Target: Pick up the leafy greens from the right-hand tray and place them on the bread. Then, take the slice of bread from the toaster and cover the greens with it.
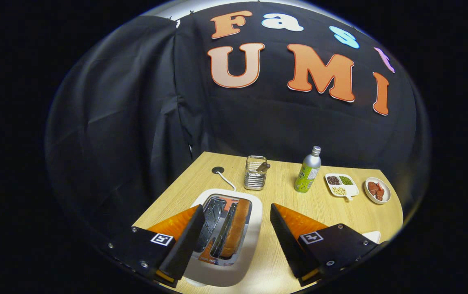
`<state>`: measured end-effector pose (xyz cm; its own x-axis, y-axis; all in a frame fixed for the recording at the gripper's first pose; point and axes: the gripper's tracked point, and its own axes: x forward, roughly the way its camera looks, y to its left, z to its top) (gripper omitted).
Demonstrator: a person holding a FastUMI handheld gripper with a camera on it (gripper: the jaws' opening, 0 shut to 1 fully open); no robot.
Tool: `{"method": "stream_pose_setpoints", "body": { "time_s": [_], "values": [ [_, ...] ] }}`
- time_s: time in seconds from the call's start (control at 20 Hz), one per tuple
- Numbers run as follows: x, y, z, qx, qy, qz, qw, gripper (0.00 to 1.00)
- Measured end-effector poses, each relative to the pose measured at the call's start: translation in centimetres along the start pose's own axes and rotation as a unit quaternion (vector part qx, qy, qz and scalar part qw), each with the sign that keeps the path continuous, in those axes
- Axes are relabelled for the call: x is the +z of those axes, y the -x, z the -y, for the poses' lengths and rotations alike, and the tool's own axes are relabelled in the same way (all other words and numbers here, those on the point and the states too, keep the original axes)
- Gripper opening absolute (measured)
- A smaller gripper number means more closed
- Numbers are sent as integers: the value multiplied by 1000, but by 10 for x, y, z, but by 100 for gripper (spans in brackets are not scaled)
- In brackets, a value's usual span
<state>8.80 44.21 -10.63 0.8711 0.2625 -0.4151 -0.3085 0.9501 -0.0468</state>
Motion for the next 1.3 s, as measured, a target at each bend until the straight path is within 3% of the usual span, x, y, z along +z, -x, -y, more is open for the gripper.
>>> {"method": "stream_pose_setpoints", "body": {
  "time_s": [0.1,0.2,0.25,0.3,0.35,0.45,0.95,1.3],
  "values": [
    [-8,-4,-4,-1,13,-14,1000,87],
    [-15,-5,-4,-8,27,-22,999,69],
    [-13,-5,-4,-8,28,-18,999,52],
    [-12,-5,-5,-5,25,-14,1000,42],
    [-12,-4,-6,0,18,-14,1000,21],
    [-4,3,-6,2,13,-9,1000,10],
    [77,56,14,23,-18,69,997,6],
    [77,80,51,14,-25,81,996,6]
  ]
}}
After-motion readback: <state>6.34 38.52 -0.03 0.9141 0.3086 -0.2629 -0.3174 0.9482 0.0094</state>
